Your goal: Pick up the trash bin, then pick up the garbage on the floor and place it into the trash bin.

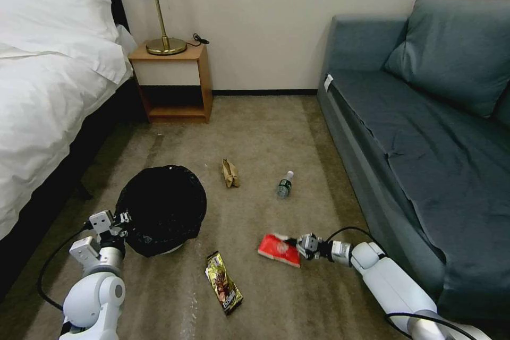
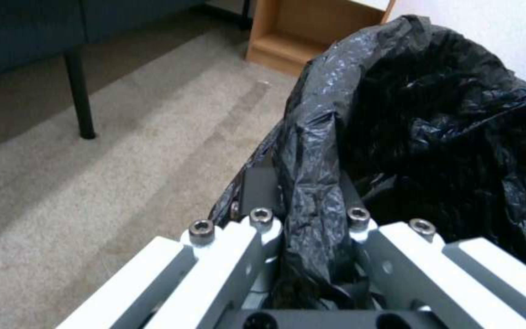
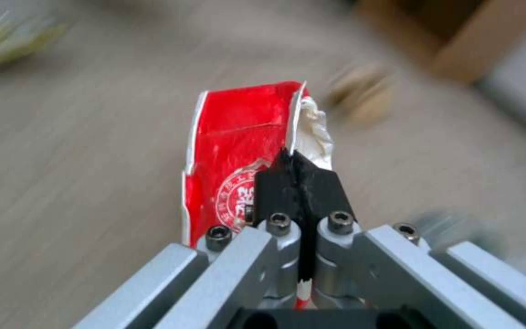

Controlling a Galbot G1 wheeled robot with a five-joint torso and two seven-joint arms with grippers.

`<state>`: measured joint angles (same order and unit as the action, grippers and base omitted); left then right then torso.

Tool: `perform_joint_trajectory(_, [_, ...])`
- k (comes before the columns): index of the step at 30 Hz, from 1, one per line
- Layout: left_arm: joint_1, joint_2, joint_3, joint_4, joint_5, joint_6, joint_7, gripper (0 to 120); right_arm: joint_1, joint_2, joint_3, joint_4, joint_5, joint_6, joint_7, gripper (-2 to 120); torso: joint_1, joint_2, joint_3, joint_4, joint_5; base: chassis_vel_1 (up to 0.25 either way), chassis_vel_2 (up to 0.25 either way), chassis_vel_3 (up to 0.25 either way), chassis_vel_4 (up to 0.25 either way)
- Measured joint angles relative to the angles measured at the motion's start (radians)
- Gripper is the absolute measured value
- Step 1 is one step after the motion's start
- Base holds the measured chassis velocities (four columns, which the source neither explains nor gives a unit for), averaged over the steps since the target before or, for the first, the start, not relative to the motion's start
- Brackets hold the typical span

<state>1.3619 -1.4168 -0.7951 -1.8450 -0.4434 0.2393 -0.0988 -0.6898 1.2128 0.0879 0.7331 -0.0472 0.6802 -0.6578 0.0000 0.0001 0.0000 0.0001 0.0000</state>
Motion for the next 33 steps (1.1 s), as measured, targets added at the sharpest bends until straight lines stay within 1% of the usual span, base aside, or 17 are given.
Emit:
perform_joint_trajectory(2, [-0.004,-0.002,0.007,0.006,0.000,0.000,-0.002,4,-0.005,-0.010,-0.005,0.099,0.067,-0.008,0.066,0,0.000,0.000,0.000,0.0000,-0.0001,0.000,0.000,0.000,0.000])
perform_joint_trajectory(3, [-0.004,-0.002,0.007,0.006,0.000,0.000,-0.002,4,-0.005,-0.010,-0.005,0.099,0.067,-0.008,0.066,0,0.000,0.000,0.000,0.0000,-0.0001,0.000,0.000,0.000,0.000])
perform_joint_trajectory(5, [-0.014,-0.006,0.017,0.015,0.001,0.000,-0.005,4,-0.018,-0.018,-0.025,0.255,0.130,-0.033,0.184,0,0.000,0.000,0.000,-0.0001,-0.0004,0.000,0.000,0.000,0.000])
perform_joint_trajectory(6, [-0.014,-0.006,0.017,0.015,0.001,0.000,-0.005,4,-0.018,-0.018,-0.025,0.255,0.130,-0.033,0.184,0,0.000,0.000,0.000,-0.0001,-0.0004,0.000,0.000,0.000,0.000])
perform_joint_trajectory(8, [-0.021,-0.009,0.024,0.023,0.002,0.000,-0.008,4,-0.026,-0.019,-0.052,0.352,0.166,-0.055,0.264,0,0.000,0.000,0.000,-0.0002,0.0000,0.000,0.000,0.000,0.000])
perform_joint_trajectory(9, [-0.021,-0.009,0.024,0.023,0.002,0.000,-0.008,4,-0.026,-0.019,-0.052,0.352,0.166,-0.055,0.264,0,0.000,0.000,0.000,-0.0002,0.0000,0.000,0.000,0.000,0.000])
perform_joint_trajectory(11, [-0.035,-0.016,0.038,0.035,0.006,0.000,-0.014,4,-0.027,-0.014,-0.127,0.527,0.232,-0.101,0.402,0,0.000,0.000,0.000,-0.0001,-0.0007,0.000,0.000,0.000,0.000])
perform_joint_trajectory(12, [-0.035,-0.016,0.038,0.035,0.006,0.000,-0.014,4,-0.027,-0.014,-0.127,0.527,0.232,-0.101,0.402,0,0.000,0.000,0.000,-0.0001,-0.0007,0.000,0.000,0.000,0.000])
perform_joint_trajectory(13, [-0.047,-0.023,0.048,0.041,0.012,0.000,-0.016,4,-0.014,-0.003,-0.211,0.630,0.284,-0.145,0.483,0,0.000,0.000,0.000,0.0001,0.0000,0.000,0.000,0.000,0.000])
perform_joint_trajectory(15, [-0.052,-0.025,0.054,0.044,0.015,0.000,-0.018,4,-0.004,0.006,-0.251,0.666,0.304,-0.166,0.514,0,0.000,0.000,0.000,0.0000,-0.0005,0.000,0.000,0.000,0.000])
perform_joint_trajectory(17, [-0.061,-0.029,0.068,0.048,0.025,0.000,-0.019,4,0.022,0.046,-0.361,0.720,0.324,-0.206,0.560,0,0.000,0.000,0.000,0.0001,-0.0002,0.000,0.000,0.000,0.000])
perform_joint_trajectory(19, [-0.062,-0.030,0.070,0.048,0.026,0.001,-0.019,4,0.026,0.054,-0.381,0.725,0.324,-0.210,0.565,0,0.000,0.000,0.000,0.0000,-0.0003,0.000,0.000,0.000,0.000])
perform_joint_trajectory(20, [-0.066,-0.030,0.072,0.048,0.029,0.002,-0.021,4,0.042,0.081,-0.445,0.728,0.324,-0.221,0.580,0,0.000,0.000,0.000,0.0000,-0.0003,0.000,0.000,0.000,0.000])
perform_joint_trajectory(23, [-0.067,-0.028,0.073,0.040,0.030,0.006,-0.024,4,0.060,0.125,-0.529,0.686,0.301,-0.224,0.586,0,0.000,0.000,0.000,0.0001,-0.0004,0.000,0.000,0.000,0.000])
perform_joint_trajectory(28, [-0.063,-0.024,0.069,0.020,0.027,0.009,-0.024,4,0.066,0.173,-0.567,0.609,0.258,-0.199,0.577,0,0.000,0.000,0.000,0.0001,-0.0002,0.000,0.000,0.000,0.000])
perform_joint_trajectory(30, [-0.048,-0.020,0.056,-0.003,0.021,0.011,-0.026,4,0.068,0.211,-0.576,0.521,0.229,-0.173,0.559,0,0.000,0.000,0.000,0.0001,-0.0002,0.000,0.000,0.000,0.000])
perform_joint_trajectory(33, [-0.035,-0.018,0.051,-0.016,0.017,0.011,-0.026,4,0.072,0.221,-0.569,0.483,0.216,-0.160,0.550,0,0.000,0.000,0.000,0.0000,-0.0001,0.000,0.000,0.000,0.000])
